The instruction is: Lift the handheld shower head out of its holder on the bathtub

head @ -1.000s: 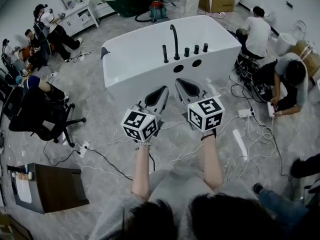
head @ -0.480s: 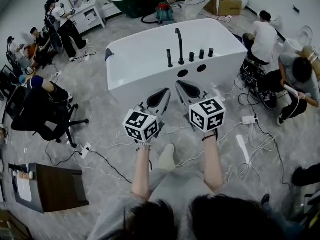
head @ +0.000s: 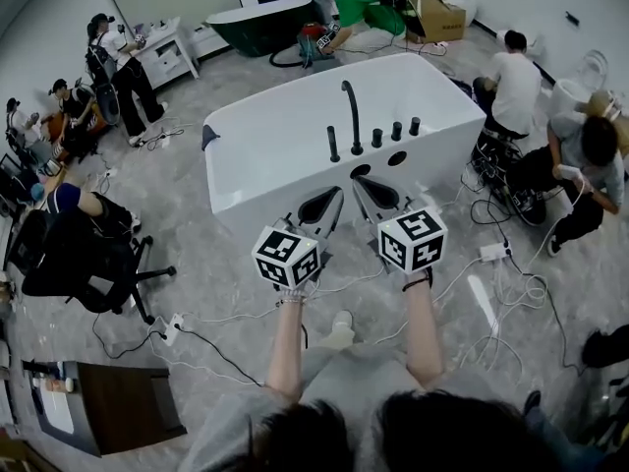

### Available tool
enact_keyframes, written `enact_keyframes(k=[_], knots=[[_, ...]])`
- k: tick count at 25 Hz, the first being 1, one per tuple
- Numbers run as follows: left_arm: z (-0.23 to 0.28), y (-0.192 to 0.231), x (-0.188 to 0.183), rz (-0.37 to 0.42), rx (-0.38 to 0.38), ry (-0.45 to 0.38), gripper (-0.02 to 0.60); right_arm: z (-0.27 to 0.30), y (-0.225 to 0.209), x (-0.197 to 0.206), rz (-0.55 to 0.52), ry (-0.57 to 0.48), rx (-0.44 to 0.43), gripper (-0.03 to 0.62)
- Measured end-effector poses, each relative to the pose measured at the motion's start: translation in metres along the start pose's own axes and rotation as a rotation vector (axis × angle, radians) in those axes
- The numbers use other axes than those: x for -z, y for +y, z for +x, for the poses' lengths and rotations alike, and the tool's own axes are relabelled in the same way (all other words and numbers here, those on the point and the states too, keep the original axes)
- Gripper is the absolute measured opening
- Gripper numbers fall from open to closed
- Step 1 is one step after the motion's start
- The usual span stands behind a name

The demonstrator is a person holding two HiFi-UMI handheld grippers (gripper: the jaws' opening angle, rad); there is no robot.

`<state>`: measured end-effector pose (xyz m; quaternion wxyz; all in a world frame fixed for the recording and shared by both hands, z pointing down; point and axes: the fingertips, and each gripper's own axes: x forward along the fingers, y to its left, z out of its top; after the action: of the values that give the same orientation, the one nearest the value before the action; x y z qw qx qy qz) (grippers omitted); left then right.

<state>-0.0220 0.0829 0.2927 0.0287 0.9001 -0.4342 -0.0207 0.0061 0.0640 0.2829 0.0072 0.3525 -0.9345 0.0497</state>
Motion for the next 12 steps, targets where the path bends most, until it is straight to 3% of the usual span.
enact_keyframes(k=[12], knots=[[0.037, 0.088, -0.003, -0.01, 0.061, 0.006, 0.006, 0.083, -0.033, -0.006, 0.005, 0.002, 0.067, 0.0]])
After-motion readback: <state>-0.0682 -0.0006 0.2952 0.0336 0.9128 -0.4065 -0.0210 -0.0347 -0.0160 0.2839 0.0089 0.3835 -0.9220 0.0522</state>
